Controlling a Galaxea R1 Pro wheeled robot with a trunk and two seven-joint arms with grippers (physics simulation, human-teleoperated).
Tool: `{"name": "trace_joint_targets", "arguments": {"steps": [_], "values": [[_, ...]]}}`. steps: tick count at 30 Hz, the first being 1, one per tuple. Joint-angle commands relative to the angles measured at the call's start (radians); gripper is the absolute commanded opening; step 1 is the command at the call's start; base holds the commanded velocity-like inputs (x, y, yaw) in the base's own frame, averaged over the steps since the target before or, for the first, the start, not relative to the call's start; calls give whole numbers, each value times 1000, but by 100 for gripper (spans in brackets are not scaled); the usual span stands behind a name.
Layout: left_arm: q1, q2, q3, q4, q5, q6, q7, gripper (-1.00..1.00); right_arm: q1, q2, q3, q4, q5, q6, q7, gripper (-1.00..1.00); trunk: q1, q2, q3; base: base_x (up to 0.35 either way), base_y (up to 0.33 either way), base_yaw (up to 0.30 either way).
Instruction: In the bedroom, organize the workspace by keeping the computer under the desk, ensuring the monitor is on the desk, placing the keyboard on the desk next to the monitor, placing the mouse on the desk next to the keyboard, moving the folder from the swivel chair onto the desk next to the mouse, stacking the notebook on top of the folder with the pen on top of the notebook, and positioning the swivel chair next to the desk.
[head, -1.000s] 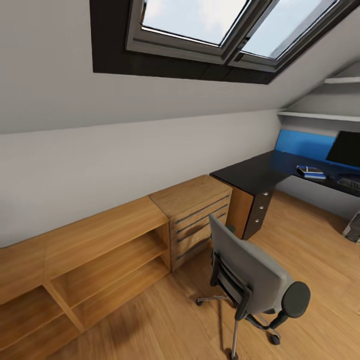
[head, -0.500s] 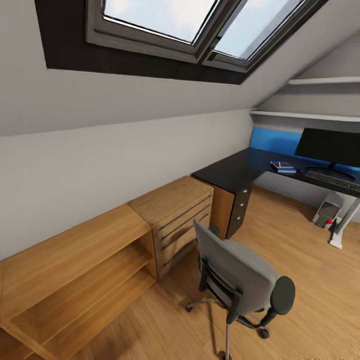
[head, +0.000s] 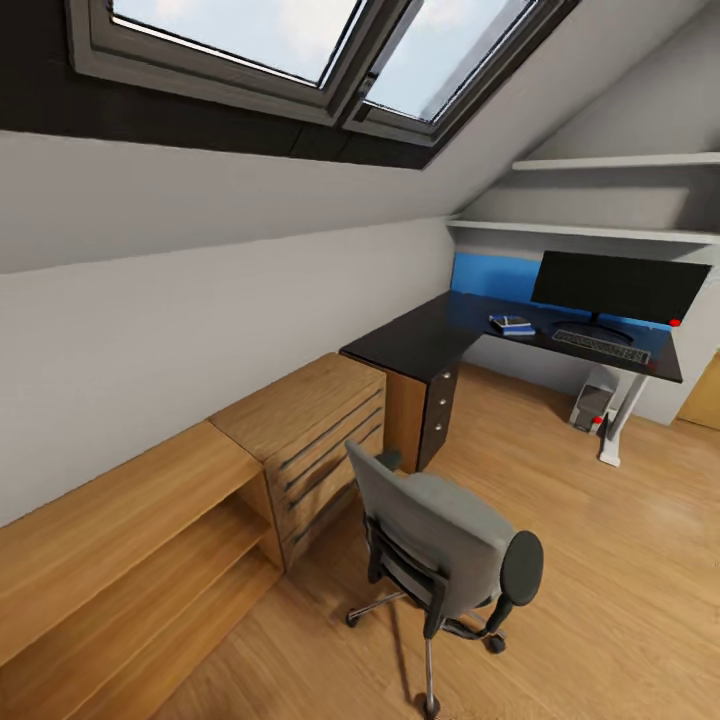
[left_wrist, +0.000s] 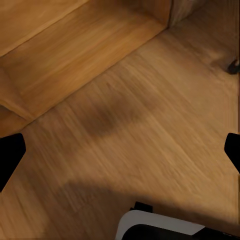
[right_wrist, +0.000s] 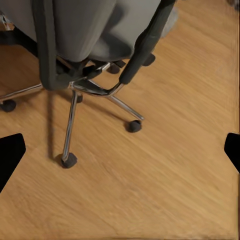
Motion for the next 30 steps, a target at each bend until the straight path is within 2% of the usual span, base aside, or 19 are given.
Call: {"name": "trace_joint_targets", "arguments": {"steps": [1, 13, 22, 30], "values": [[0, 1, -8, -2, 10, -2, 4, 100, -1, 0, 9, 0, -4, -1, -6, 100, 1, -2, -2, 2, 123, -297], [0, 1, -8, -2, 10, -1, 4, 100, -1, 0, 9, 0, -4, -1, -4, 100, 1, -2, -2, 0, 251, -297], [0, 1, -8, -2, 10, -2, 4, 100, -1, -1, 9, 0, -4, -1, -4, 100, 1, -2, -2, 0, 102, -297], [0, 1, -8, -2, 10, -2, 4, 100, -1, -1, 9, 0, -4, -1, -4, 100, 1, -2, -2, 0, 264, -297]]}}
